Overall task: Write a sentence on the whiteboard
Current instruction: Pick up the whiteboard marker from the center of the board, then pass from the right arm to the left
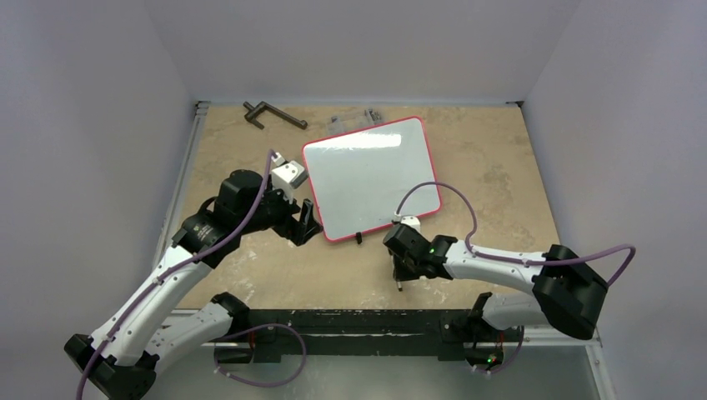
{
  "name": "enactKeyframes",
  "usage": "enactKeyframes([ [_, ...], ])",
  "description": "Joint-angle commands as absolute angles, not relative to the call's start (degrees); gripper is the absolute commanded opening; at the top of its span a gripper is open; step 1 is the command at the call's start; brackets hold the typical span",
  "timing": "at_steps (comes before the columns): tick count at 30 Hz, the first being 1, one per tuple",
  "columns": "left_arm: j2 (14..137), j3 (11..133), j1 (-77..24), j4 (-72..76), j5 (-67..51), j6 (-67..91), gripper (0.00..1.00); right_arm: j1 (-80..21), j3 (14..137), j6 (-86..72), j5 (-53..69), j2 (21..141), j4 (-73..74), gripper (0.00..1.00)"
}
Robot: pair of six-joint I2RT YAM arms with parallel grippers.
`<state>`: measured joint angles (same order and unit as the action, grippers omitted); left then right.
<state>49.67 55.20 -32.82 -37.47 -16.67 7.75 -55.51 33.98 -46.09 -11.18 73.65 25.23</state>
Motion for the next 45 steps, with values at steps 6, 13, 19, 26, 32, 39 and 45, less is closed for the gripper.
enactKeyframes([
  [6,50.0,57.4,-33.5,-36.7,-17.1,6.2,0.80,-55.7,36.6,-45.0,-10.1,66.5,29.3,0.00],
  [13,50.6,58.1,-33.5,-36.6,-21.2,6.4,0.80,-55.7,39.5,-37.4,-3.8,56.0,27.3,0.00],
  [19,51.8,58.6,-33.5,-35.9,-28.7,7.3,0.80,-55.9,43.0,-29.9,-0.7,53.7,24.7,0.00],
  [26,54.9,60.3,-33.3,-33.9,-40.8,10.7,0.72,-55.8,46.2,-19.6,-0.2,53.1,21.0,0.00],
  [32,57.8,62.9,-32.5,-32.8,-45.3,14.8,0.67,-55.8,48.8,-13.2,-0.1,53.0,18.7,0.00],
  [39,61.9,67.8,-31.8,-36.5,-47.1,15.5,0.64,-55.8,50.0,-8.2,4.2,51.3,15.8,0.00],
  [45,65.2,72.0,-29.5,-38.6,-51.4,16.8,0.60,-55.8,50.8,-4.7,7.7,50.8,15.4,0.00],
])
